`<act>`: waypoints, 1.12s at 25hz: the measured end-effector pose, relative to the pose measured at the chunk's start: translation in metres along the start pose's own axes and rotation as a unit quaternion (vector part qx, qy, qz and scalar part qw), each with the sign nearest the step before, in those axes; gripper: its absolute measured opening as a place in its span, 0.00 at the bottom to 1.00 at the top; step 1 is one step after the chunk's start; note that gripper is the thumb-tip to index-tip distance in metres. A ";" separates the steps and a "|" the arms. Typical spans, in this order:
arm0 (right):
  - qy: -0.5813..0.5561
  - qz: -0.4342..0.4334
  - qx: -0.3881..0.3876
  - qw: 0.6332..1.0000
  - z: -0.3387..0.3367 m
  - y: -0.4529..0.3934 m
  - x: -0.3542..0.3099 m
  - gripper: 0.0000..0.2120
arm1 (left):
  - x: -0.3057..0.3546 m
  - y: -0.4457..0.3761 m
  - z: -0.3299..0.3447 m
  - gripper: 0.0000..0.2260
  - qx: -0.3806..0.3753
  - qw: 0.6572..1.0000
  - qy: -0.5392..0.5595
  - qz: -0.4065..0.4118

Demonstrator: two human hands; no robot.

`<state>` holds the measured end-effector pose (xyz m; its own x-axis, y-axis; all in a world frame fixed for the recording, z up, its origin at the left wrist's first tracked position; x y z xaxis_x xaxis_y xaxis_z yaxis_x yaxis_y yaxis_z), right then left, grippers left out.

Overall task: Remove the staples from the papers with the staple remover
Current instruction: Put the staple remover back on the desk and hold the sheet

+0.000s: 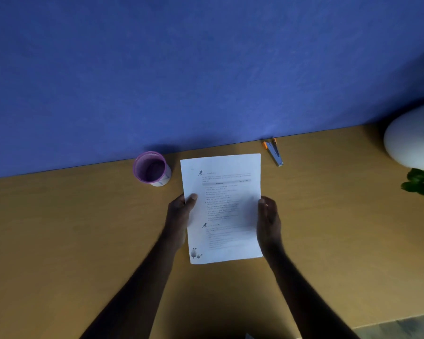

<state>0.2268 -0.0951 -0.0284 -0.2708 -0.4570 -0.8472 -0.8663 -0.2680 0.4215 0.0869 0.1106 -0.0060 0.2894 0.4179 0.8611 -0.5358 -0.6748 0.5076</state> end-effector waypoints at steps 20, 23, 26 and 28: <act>0.217 -0.027 -0.023 0.975 0.011 -0.004 -0.011 0.17 | -0.021 -0.002 -0.025 0.07 0.086 0.962 -0.259 -0.029; 0.260 -0.050 -0.031 0.964 0.013 -0.001 -0.015 0.23 | -0.018 -0.004 -0.026 0.06 0.081 0.947 -0.311 -0.002; 0.283 -0.074 -0.042 0.955 0.015 0.002 -0.018 0.27 | -0.014 -0.003 -0.025 0.05 0.077 0.930 -0.359 0.029; 0.306 -0.081 -0.037 0.948 0.016 0.003 -0.020 0.30 | -0.012 -0.002 -0.024 0.05 0.073 0.919 -0.383 0.048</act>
<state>0.2228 -0.0731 -0.0150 0.1778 -0.8050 -0.5660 -0.8379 -0.4254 0.3419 0.0656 0.1216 -0.0186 0.7502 -0.1622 0.6410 -0.4926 -0.7839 0.3781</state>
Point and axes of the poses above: each hand's wrist, its own y-axis away from the middle knuckle, its own z-axis out of the palm, x = y × z, the point moved 4 cm from there along -y, towards the middle knuckle, and after that the axes turned 6 degrees about z, right-handed, at the moved point
